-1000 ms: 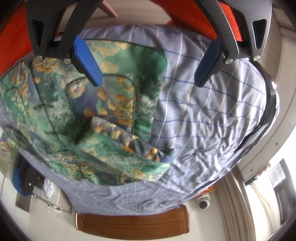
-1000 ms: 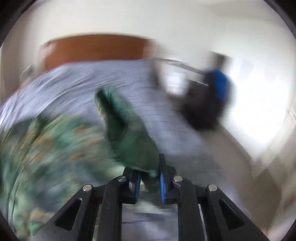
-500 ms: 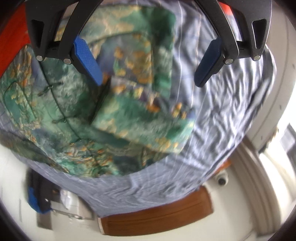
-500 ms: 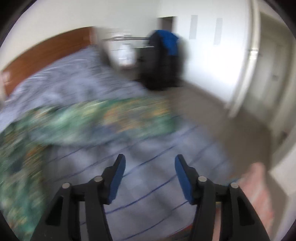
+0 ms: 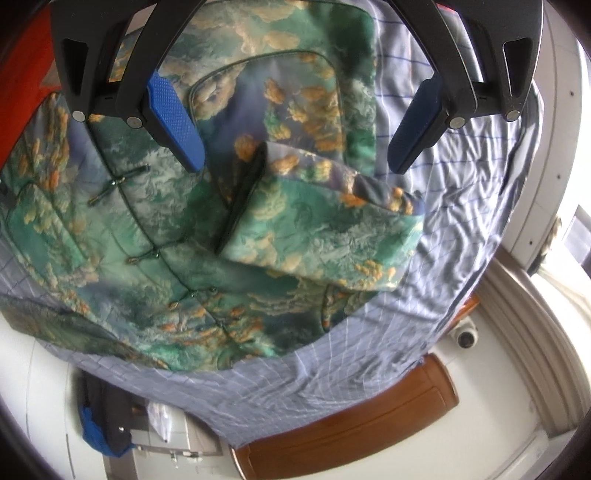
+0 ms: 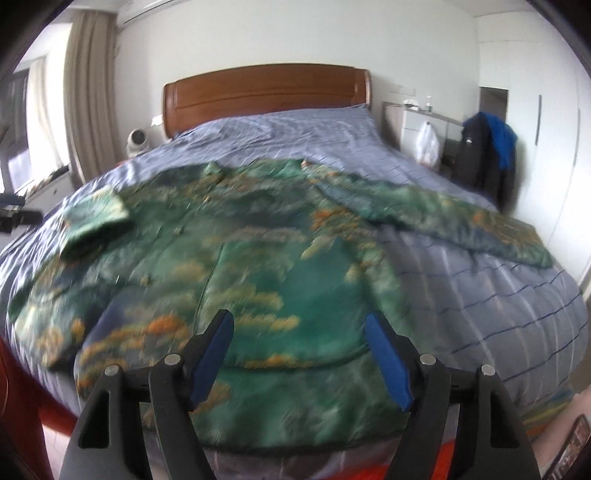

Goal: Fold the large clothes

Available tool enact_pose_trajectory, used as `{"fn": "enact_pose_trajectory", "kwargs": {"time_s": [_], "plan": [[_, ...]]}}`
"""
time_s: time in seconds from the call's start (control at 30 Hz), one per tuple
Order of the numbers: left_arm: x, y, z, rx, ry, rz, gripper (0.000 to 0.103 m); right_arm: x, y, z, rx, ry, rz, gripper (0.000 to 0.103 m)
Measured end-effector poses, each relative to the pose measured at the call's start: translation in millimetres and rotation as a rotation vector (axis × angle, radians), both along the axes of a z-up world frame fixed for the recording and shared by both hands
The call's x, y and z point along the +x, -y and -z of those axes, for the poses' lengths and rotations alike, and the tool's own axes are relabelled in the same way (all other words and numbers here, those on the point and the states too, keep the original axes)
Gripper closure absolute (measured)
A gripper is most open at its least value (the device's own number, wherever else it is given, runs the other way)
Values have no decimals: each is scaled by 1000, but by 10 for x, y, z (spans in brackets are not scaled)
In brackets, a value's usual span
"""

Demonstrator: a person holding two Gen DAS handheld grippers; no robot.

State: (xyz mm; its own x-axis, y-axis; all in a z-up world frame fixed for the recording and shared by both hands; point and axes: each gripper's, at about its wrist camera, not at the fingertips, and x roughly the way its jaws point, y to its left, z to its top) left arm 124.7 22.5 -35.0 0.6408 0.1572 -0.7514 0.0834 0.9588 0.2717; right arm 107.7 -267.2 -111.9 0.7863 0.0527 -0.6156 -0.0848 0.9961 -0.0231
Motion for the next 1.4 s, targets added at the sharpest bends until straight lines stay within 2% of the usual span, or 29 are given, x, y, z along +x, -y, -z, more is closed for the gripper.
{"fn": "enact_pose_trajectory", "kwargs": {"time_s": [0.1, 0.23, 0.43, 0.57, 0.63, 0.83, 0.93, 1.03, 1.13, 1.2, 1.27, 1.3, 1.37, 1.4], "plan": [[8, -8, -24, 10, 5, -5, 3, -151, 4, -70, -1, 12, -24, 29], [7, -48, -128, 1, 38, -17, 3, -234, -50, -326, 80, -24, -67, 26], [19, -100, -179, -22, 59, -42, 3, -477, -310, -769, 72, 64, -154, 18], [-5, -165, -213, -23, 72, -49, 3, -569, -446, -952, 128, 87, -225, 16], [-17, -203, -233, -17, 81, -54, 3, -600, -507, -961, 162, 87, -257, 14], [11, -356, -260, 5, 87, -76, 3, -626, -662, -781, 148, 39, -276, 14], [95, -427, -243, -49, 56, -67, 3, -654, -632, -701, 149, 22, -265, 14], [212, -361, -159, -100, -1, 14, 3, -666, -615, -628, 139, 2, -251, 14], [365, -111, 79, -11, -36, 119, 3, -646, -629, -553, 146, -33, -247, 14], [475, 124, 375, 139, -46, 209, 3, -646, -660, -538, 149, -40, -253, 14], [585, 273, 665, 291, -51, 252, 3, -656, -711, -545, 139, -36, -261, 14], [656, 298, 797, 343, -59, 250, 3, -661, -729, -547, 137, -35, -264, 14], [766, 254, 914, 338, -89, 233, 15, -689, -766, -545, 138, -37, -277, 14], [830, 170, 920, 268, -125, 208, 46, -696, -781, -541, 136, -39, -283, 14]]}}
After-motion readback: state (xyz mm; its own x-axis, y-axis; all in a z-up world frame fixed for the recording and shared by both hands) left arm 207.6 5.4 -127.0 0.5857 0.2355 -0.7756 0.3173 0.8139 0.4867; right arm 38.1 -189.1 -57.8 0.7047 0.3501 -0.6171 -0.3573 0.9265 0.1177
